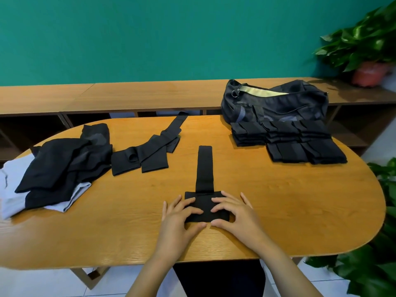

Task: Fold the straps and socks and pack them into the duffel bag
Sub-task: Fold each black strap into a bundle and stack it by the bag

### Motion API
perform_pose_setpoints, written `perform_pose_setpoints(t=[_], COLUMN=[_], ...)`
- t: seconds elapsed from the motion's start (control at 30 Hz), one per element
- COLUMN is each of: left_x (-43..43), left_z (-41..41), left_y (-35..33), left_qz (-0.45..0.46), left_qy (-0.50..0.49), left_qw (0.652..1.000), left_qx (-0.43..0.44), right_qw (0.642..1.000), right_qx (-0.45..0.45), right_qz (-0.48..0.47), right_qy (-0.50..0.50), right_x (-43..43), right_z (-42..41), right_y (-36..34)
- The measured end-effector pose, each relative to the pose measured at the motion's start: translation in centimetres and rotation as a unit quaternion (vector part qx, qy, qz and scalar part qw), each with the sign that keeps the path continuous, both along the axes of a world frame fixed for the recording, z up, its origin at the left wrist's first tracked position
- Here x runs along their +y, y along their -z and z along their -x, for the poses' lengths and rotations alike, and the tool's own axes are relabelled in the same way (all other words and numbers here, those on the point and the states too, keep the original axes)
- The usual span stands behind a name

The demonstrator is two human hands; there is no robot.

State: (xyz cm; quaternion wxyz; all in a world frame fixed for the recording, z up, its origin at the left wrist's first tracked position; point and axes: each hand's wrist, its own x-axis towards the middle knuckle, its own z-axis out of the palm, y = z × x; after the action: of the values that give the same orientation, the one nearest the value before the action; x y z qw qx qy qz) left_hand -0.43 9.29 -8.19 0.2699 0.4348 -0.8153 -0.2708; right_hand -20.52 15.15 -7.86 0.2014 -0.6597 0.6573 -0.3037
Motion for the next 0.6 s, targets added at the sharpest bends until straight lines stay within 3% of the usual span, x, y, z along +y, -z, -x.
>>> perform_pose_setpoints(t=[0.37,0.6], left_x=[0.2,0.1], left_z=[0.4,0.5], left_y=[0.6,0.5], left_qz=[0.100,0.099], left_qy=[-0.029,-0.032], left_qw=[0.994,0.994], left_qx=[0.012,0.035], right_qw=[0.995,0.970], right_qx=[0.083,0.180], right_qz=[0.047,0.155], right_qy=[0.010,0.042], right_x=[-0.1,0.2], right_z=[-0.3,-1.0], right_y=[0.9,0.8])
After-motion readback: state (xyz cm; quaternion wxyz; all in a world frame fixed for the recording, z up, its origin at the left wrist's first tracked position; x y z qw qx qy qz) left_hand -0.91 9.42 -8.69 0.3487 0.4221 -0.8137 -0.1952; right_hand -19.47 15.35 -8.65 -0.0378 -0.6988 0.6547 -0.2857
